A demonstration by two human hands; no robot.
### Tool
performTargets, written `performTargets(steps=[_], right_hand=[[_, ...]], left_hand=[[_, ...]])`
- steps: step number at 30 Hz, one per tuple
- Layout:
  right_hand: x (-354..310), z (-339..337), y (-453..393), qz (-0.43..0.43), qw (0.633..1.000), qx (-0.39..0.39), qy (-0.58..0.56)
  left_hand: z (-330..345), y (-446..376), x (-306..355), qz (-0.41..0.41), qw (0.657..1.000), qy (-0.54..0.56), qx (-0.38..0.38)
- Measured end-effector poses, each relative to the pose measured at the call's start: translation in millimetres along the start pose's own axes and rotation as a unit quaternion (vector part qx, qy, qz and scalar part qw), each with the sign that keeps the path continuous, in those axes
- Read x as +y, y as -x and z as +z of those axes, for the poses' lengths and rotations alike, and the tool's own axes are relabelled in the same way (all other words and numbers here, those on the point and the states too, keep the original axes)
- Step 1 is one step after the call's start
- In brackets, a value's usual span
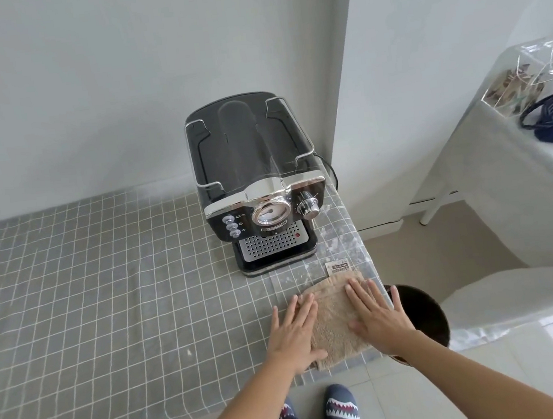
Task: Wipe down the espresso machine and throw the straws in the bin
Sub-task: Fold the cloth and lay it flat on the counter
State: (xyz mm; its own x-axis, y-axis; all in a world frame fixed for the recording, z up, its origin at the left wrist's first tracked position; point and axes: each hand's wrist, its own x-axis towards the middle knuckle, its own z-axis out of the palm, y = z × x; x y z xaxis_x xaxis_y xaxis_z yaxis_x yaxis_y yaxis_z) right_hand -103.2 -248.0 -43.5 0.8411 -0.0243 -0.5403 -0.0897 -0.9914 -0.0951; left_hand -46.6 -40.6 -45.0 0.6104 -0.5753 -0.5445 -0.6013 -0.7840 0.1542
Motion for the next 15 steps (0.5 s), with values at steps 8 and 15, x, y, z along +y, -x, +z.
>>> performTargets(steps=[8,15], right_hand=[[-9.9,-1.3,0.0,0.036,0.999,-0.012,-0.002],[-80.8,-27.8,-13.0,-0.027,0.990,0.112,-0.083]], left_hand=[[-10.6,6.0,0.7,0.002,0.999,0.030,0.016],[11.8,47.4,-63.0,-0.121,0.957,0.180,0.191]])
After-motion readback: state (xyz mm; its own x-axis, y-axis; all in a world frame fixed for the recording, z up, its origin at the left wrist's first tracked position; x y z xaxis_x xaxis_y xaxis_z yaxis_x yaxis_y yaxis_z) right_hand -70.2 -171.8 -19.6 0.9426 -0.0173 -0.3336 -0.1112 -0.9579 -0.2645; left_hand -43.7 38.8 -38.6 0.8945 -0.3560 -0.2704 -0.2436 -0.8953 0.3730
